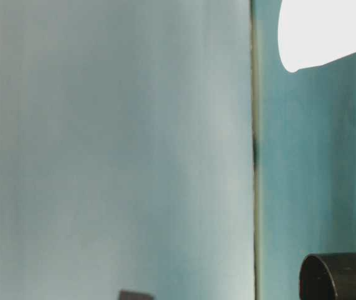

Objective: Put the paper cup into the moved red handle cup holder.

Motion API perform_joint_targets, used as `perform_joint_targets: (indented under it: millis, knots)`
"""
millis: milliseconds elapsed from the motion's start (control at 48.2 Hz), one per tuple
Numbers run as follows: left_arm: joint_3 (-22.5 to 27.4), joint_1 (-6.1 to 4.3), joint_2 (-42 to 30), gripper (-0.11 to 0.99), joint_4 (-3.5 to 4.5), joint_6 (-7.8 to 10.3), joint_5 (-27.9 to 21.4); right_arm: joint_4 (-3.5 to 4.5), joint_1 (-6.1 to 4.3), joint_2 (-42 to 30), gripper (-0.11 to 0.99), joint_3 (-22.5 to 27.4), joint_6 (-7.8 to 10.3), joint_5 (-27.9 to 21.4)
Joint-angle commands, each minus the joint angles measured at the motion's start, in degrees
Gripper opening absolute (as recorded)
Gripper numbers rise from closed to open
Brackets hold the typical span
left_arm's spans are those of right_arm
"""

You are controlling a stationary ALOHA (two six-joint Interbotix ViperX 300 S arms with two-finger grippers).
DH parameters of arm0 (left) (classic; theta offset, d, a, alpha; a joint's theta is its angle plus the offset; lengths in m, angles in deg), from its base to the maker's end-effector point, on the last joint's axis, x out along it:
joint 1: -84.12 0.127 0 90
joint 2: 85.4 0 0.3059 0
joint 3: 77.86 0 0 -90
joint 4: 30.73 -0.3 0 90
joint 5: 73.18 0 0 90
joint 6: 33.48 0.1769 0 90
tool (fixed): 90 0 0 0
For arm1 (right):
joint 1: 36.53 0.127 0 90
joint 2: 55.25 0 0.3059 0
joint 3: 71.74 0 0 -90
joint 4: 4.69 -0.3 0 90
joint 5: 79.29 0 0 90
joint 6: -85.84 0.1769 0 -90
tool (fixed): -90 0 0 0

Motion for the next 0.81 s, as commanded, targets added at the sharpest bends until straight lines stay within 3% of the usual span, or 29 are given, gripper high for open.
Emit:
perform_joint_targets:
  millis: [0, 353, 788]
  knots:
    - [1.41, 0.0, -1.23, 0.97, -0.18, 0.18, 0.53, -0.18, 0.09, -0.53, -0.11, 1.05, 0.53, 0.18]
    - [2.99, 0.18, -2.81, 0.97, -0.18, 2.81, 0.44, -0.26, 0.18, -0.53, -0.11, 1.05, 0.44, 0.18]
    - [2.99, 0.26, -2.81, 0.96, -0.18, 2.64, 0.26, -0.26, 0.09, -0.53, -0.11, 0.97, 0.44, 0.18]
